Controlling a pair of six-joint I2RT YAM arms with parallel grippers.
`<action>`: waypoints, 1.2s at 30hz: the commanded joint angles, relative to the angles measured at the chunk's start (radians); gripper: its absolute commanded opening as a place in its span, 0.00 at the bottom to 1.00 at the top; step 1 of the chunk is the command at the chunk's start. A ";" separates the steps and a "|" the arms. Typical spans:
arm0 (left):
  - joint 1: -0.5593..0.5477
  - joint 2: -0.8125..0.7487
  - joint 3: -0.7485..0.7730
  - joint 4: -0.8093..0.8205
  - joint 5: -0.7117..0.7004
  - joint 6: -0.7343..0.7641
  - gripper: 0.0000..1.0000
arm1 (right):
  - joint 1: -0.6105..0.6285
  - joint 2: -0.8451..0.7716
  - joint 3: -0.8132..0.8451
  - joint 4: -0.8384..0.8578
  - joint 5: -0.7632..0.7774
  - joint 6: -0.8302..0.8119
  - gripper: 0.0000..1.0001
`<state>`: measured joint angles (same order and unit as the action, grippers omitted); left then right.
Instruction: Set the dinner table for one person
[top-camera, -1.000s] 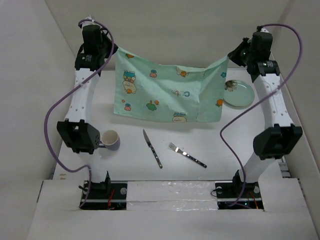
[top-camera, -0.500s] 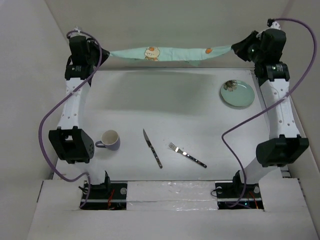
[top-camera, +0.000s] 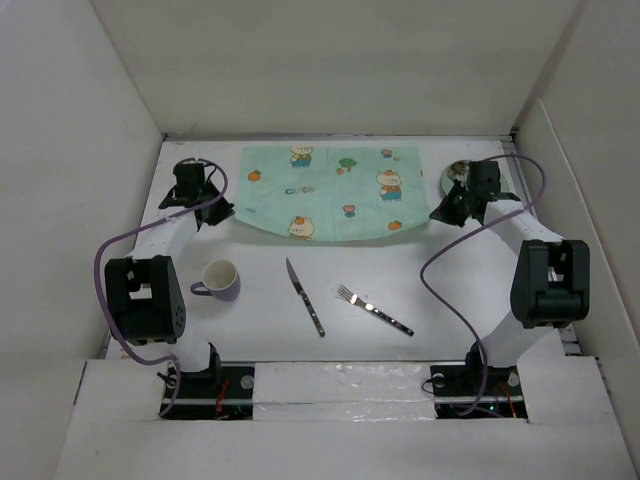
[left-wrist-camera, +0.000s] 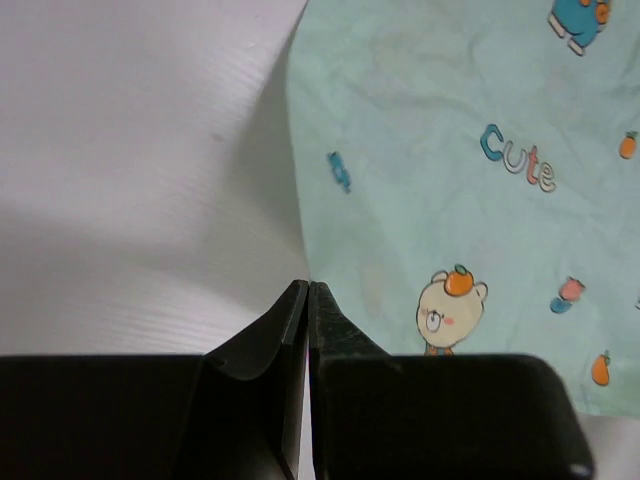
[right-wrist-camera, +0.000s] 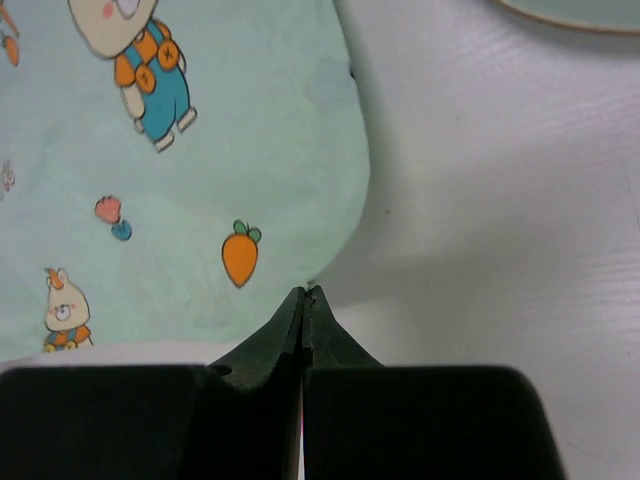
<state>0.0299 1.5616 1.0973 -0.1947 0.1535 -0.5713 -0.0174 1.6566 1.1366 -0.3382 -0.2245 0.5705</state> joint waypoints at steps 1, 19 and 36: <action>0.007 -0.040 -0.057 0.063 -0.049 0.051 0.00 | 0.007 -0.041 -0.047 0.082 0.014 -0.017 0.00; 0.007 -0.153 -0.260 -0.025 -0.132 0.105 0.00 | 0.016 -0.216 -0.299 0.058 -0.018 -0.066 0.00; 0.007 -0.175 -0.304 -0.071 -0.144 0.106 0.00 | 0.025 -0.258 -0.344 0.004 -0.001 -0.093 0.00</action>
<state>0.0303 1.4067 0.7982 -0.2443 0.0242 -0.4786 -0.0074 1.4330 0.8017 -0.3286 -0.2291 0.4931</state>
